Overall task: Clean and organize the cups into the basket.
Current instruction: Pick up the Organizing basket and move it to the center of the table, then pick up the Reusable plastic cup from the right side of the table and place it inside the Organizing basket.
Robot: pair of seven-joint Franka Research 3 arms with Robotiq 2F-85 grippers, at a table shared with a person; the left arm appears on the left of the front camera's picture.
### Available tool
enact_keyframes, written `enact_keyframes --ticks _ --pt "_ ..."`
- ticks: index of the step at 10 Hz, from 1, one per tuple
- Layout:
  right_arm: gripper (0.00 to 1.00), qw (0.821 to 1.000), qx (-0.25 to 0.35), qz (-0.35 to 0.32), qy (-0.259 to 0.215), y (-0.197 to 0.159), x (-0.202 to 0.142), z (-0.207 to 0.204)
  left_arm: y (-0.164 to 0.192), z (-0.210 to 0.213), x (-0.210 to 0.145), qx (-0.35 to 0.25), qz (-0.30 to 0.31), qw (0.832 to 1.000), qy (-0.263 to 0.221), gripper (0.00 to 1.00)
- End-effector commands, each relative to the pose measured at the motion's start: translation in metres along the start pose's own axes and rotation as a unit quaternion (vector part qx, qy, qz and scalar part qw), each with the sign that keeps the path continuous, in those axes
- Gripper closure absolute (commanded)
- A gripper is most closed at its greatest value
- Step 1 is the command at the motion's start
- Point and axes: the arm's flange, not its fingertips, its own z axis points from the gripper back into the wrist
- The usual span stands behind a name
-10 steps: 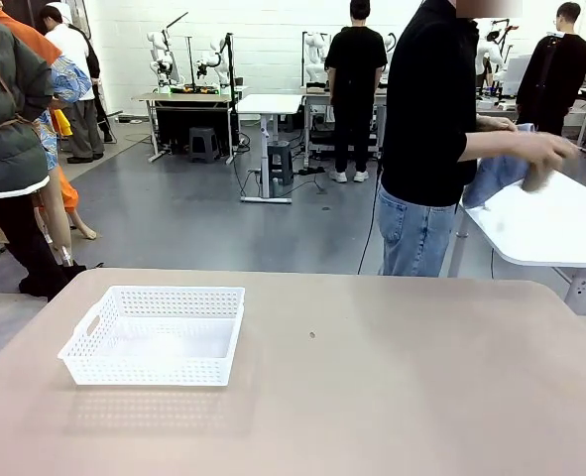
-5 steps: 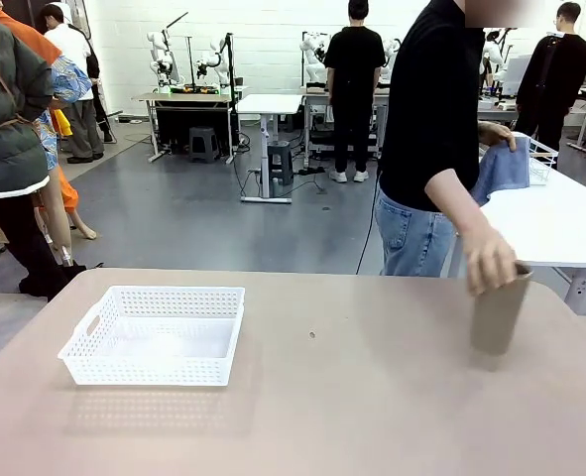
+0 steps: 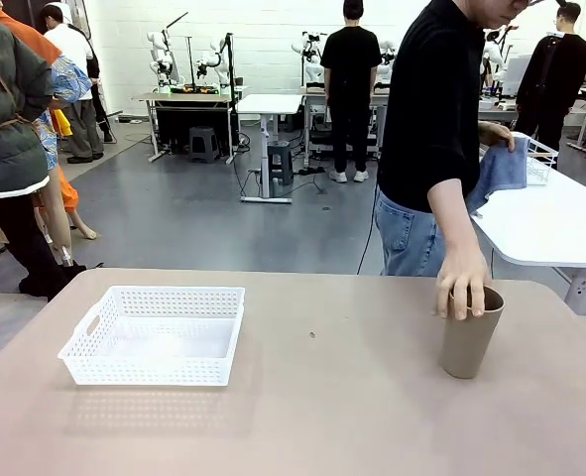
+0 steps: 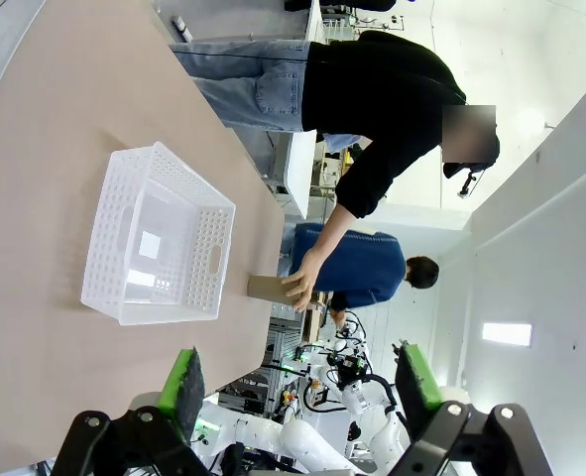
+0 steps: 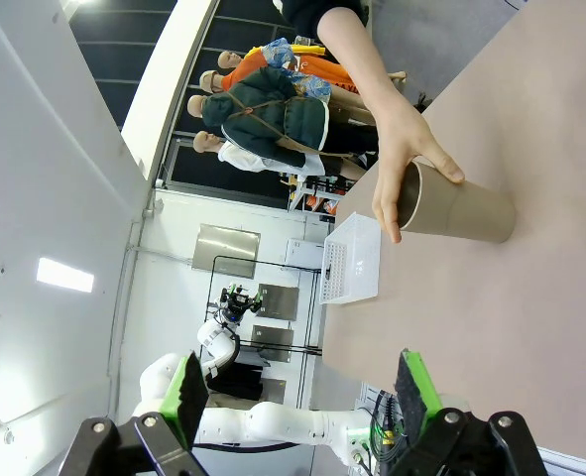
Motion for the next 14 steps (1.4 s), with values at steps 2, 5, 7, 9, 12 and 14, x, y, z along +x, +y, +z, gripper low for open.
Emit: enact_keyframes --ticks 2,5,7,9,12,14 --pt "0.00 1.000 0.000 0.000 0.000 0.000 0.000 0.000 -0.002 0.000 0.000 -0.007 0.008 1.000 -0.008 0.00" --pt "0.00 0.974 -0.021 0.226 0.018 0.000 0.013 -0.036 -0.025 -0.016 -0.009 0.103 -0.106 0.989 0.007 0.00" --pt "0.00 0.950 -0.029 0.309 0.040 0.002 0.023 -0.047 -0.063 -0.039 -0.029 0.200 -0.216 0.955 0.023 0.00" --pt "0.00 0.929 -0.046 0.357 0.081 -0.003 0.036 -0.054 -0.095 -0.071 -0.047 0.268 -0.256 0.928 0.039 0.00" --pt "0.00 0.920 -0.070 0.358 0.146 -0.017 0.044 -0.073 -0.116 -0.135 -0.086 0.342 -0.296 0.891 0.036 0.00" --pt "0.00 0.926 -0.066 0.343 0.145 -0.028 0.044 -0.076 -0.110 -0.178 -0.105 0.382 -0.313 0.869 0.018 0.00"
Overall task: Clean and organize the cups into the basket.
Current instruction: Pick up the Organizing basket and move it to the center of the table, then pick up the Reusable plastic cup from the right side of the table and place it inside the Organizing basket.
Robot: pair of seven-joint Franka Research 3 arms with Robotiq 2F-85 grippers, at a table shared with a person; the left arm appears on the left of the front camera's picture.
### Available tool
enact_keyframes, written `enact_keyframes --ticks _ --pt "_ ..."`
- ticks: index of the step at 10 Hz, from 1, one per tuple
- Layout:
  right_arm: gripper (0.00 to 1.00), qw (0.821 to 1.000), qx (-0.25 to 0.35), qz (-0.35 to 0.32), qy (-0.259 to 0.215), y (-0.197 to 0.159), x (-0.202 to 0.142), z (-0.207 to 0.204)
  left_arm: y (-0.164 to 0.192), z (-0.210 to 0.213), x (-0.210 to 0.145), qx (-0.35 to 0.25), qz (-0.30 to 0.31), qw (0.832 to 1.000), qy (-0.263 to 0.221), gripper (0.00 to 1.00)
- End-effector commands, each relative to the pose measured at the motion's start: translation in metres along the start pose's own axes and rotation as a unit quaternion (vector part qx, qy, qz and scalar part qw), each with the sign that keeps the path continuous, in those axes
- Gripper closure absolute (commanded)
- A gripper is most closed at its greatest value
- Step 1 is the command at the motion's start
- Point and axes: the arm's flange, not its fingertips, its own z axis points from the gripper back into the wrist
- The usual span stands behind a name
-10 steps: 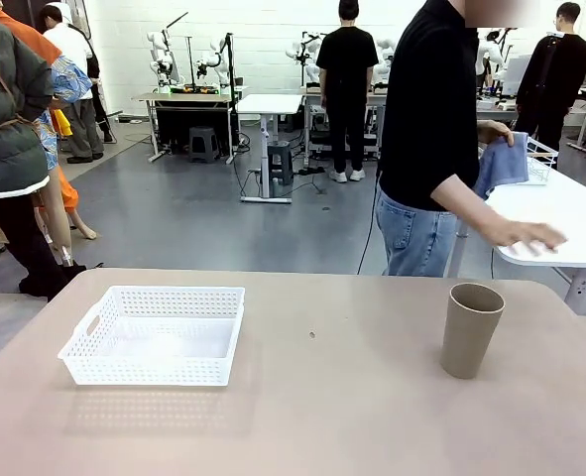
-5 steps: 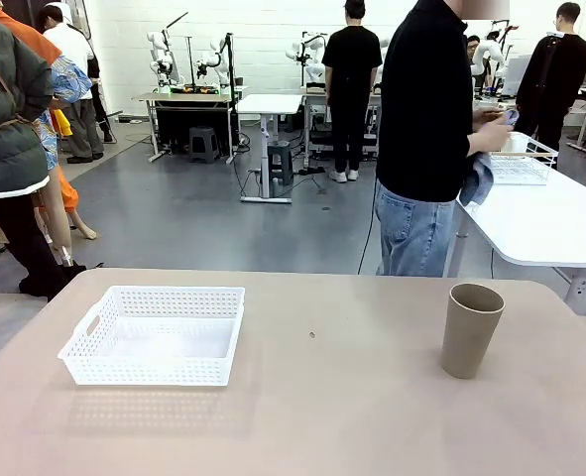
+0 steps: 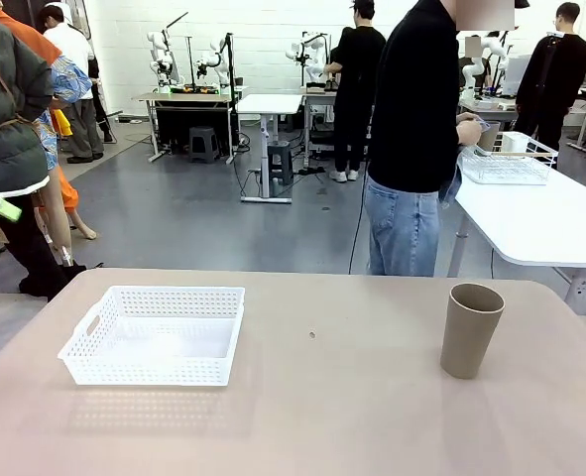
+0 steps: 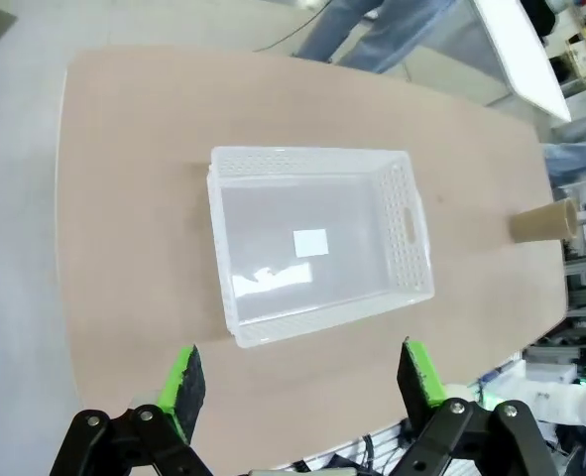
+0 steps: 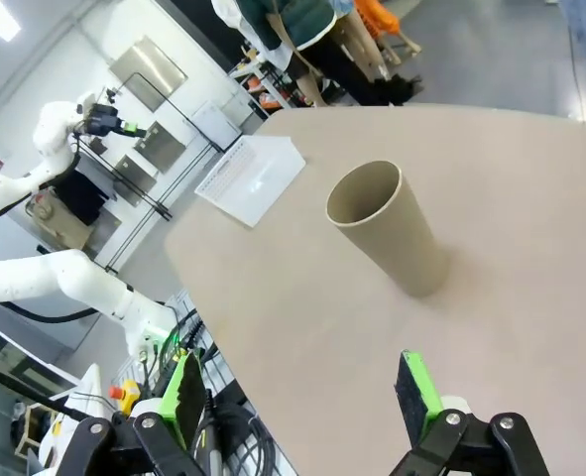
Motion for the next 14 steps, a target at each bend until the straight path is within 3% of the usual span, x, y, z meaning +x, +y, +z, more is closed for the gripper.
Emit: enact_keyframes --ticks 1,4,5,7,8,13,14 --pt "0.00 1.000 -0.002 0.005 -0.005 0.004 0.001 0.003 -0.023 -0.036 -0.013 0.061 -0.010 0.998 -0.010 0.00" --pt "0.00 1.000 -0.002 0.005 -0.005 0.004 0.001 0.003 -0.039 -0.090 -0.038 0.148 -0.080 0.985 -0.028 0.00" --pt "0.00 1.000 -0.002 0.005 -0.005 0.004 0.001 0.003 -0.034 -0.107 -0.047 0.160 -0.087 0.983 -0.011 0.00" --pt "0.00 1.000 -0.002 0.005 -0.005 0.004 0.001 0.003 -0.010 -0.121 -0.058 0.132 -0.049 0.987 0.079 0.00" --pt "0.00 1.000 -0.002 0.005 -0.005 0.004 0.001 0.003 -0.041 -0.104 -0.015 0.136 -0.083 0.987 0.003 0.00" --pt "0.00 1.000 -0.003 0.005 -0.005 0.003 0.001 0.004 -0.041 -0.104 -0.015 0.136 -0.083 0.987 0.003 0.00" --pt "0.00 0.998 0.001 0.060 0.004 -0.004 0.010 -0.006 -0.041 -0.104 -0.015 0.136 -0.083 0.987 0.003 0.00"
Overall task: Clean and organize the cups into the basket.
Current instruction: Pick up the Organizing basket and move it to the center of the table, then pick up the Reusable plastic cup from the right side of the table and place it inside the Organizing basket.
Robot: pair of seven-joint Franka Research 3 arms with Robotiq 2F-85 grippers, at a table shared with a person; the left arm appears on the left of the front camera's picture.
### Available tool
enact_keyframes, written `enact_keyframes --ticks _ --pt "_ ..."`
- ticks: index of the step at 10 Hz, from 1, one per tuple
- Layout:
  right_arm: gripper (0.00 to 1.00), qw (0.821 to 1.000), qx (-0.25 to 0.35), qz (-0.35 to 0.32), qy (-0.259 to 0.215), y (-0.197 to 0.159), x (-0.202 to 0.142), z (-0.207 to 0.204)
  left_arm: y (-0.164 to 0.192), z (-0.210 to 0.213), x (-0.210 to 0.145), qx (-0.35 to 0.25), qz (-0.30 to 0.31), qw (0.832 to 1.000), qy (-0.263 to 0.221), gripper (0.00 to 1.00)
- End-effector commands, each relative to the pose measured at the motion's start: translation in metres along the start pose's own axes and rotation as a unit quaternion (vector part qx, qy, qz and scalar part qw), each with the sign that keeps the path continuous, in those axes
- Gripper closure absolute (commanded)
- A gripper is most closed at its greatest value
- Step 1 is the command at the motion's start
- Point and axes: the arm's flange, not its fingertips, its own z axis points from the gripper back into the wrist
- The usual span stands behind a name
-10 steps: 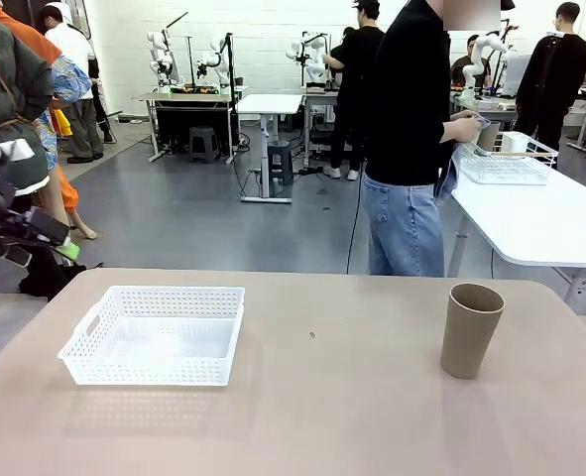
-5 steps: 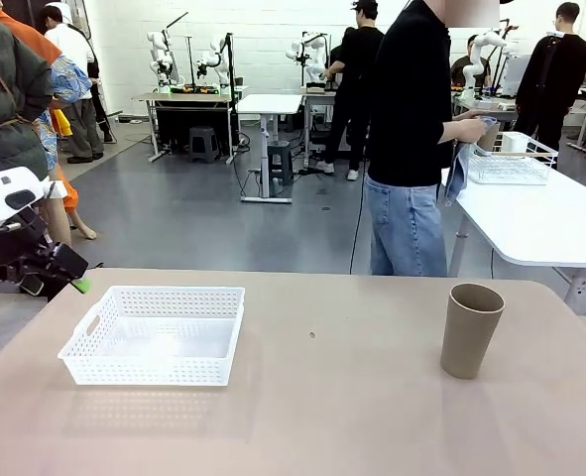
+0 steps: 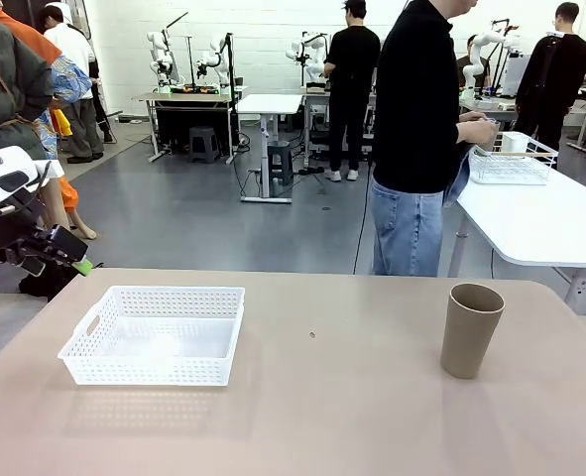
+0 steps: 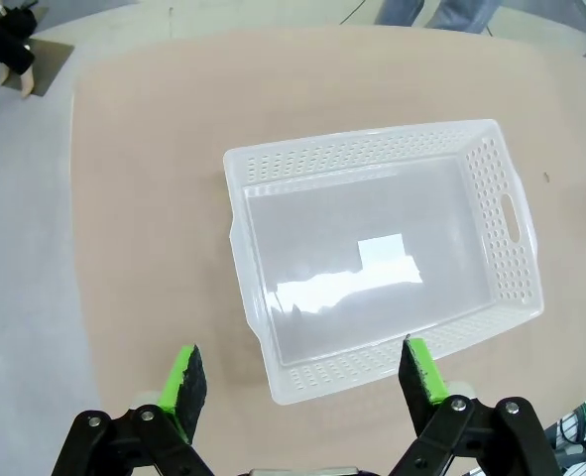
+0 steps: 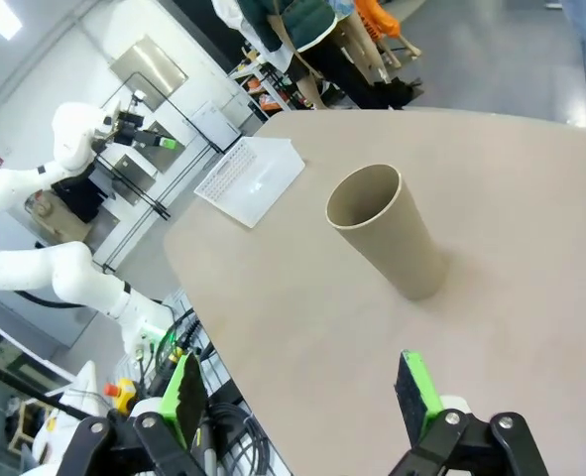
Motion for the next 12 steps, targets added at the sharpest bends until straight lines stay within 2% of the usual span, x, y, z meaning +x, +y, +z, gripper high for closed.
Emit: enact_keyframes --ticks 1,4,6,8,10,12 --pt "0.00 0.995 0.009 0.101 0.007 -0.014 0.010 -0.021 -0.002 -0.004 -0.003 0.008 0.007 1.000 -0.004 0.00" --pt "0.00 0.976 -0.011 0.213 0.032 -0.036 0.016 -0.048 -0.002 -0.004 -0.003 0.008 0.007 1.000 -0.004 0.00" --pt "0.00 0.957 -0.023 0.283 0.053 -0.058 0.025 -0.062 -0.002 -0.004 -0.003 0.008 0.007 1.000 -0.004 0.00" --pt "0.00 0.942 -0.007 0.317 0.108 -0.070 0.038 -0.083 -0.002 -0.004 -0.003 0.008 0.007 1.000 -0.004 0.00" --pt "0.00 0.925 0.022 0.341 0.167 -0.066 0.053 -0.110 -0.002 -0.004 -0.003 0.008 0.007 1.000 -0.004 0.00" --pt "0.00 0.915 0.050 0.344 0.206 -0.071 0.066 -0.126 -0.002 -0.004 -0.003 0.008 0.007 1.000 -0.004 0.00"
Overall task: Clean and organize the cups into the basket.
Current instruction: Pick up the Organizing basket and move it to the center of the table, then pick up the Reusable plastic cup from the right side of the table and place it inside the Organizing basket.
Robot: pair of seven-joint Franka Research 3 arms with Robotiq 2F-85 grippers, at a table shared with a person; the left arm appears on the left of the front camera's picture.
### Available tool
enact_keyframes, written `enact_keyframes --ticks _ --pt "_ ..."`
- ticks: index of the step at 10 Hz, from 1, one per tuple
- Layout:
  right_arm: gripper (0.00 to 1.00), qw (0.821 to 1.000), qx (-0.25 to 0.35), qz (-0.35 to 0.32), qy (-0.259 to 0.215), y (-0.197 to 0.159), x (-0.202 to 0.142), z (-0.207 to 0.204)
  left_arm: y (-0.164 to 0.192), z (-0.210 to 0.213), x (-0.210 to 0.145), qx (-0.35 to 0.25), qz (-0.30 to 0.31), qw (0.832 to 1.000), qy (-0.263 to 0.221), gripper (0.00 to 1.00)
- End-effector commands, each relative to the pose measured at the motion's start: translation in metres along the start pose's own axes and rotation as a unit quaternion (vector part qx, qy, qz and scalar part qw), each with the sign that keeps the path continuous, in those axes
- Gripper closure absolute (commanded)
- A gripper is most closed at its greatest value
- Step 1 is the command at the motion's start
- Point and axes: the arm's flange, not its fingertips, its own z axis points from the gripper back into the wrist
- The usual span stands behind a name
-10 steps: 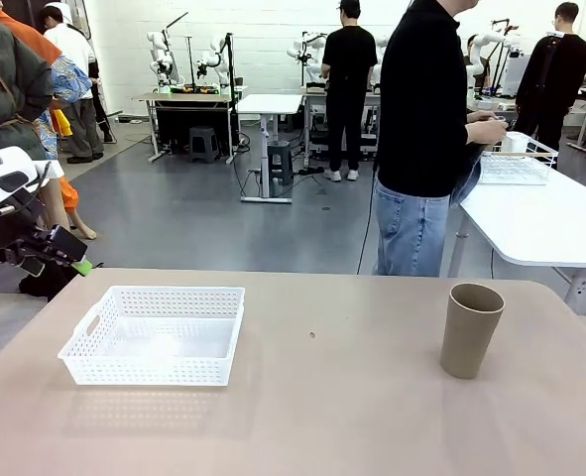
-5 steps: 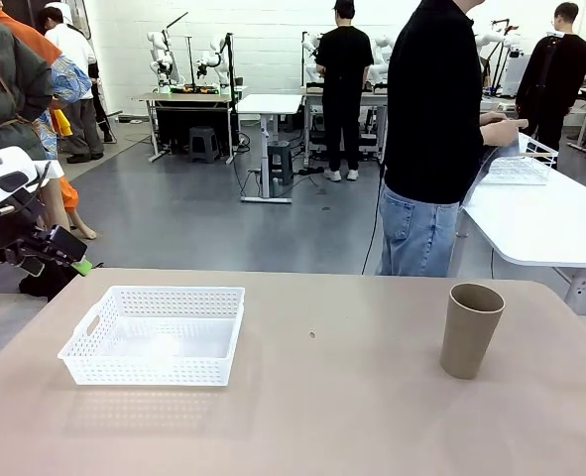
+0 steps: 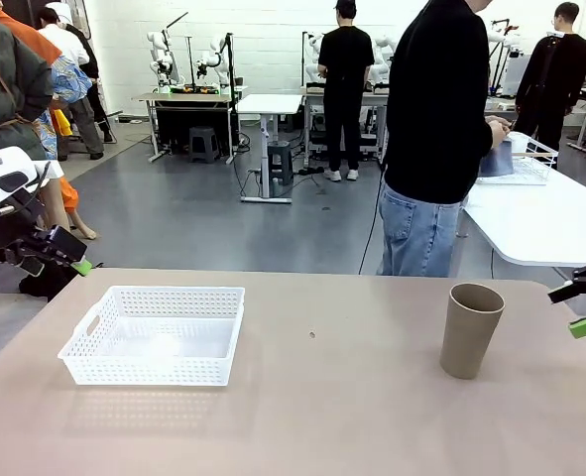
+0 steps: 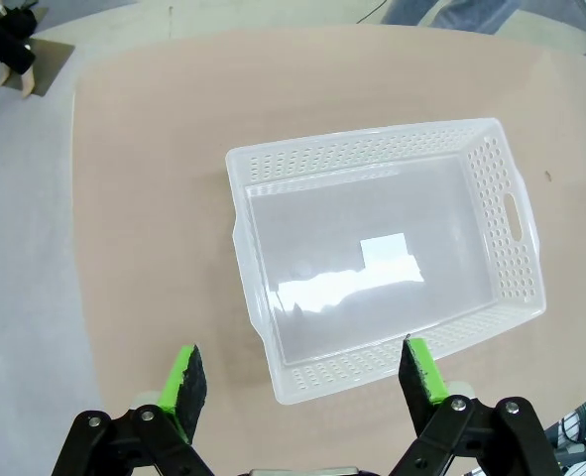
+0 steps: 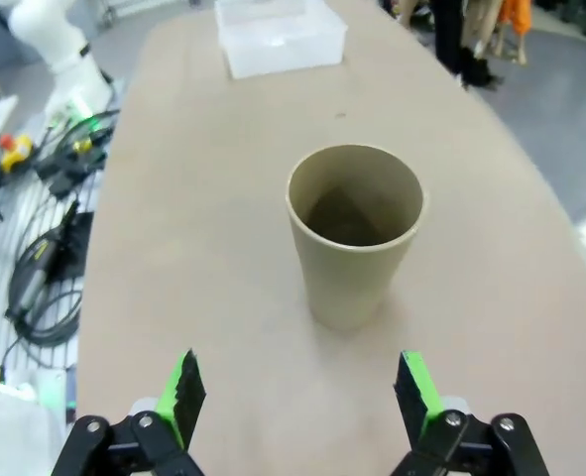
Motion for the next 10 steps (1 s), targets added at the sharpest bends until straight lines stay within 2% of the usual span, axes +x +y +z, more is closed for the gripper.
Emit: enact_keyframes --ticks 1,2,8,9,10 --pt "0.00 0.999 0.026 -0.001 0.030 -0.011 0.001 0.003 -0.003 -0.003 -0.003 0.007 0.008 1.000 -0.005 0.00" --pt "0.00 1.000 0.000 0.000 0.000 0.000 0.000 0.000 -0.003 -0.003 -0.003 0.007 0.008 1.000 -0.005 0.00" --pt "0.00 1.000 0.000 0.000 0.000 0.000 0.000 0.000 -0.003 -0.003 -0.003 0.007 0.008 1.000 -0.005 0.00" --pt "0.00 1.000 0.000 0.000 0.000 0.000 0.000 0.000 0.000 0.000 0.000 0.000 0.000 1.000 0.000 0.00" --pt "0.00 1.000 0.006 0.003 0.012 -0.004 -0.002 0.003 -0.004 -0.016 -0.003 0.019 -0.024 0.999 0.035 0.00"
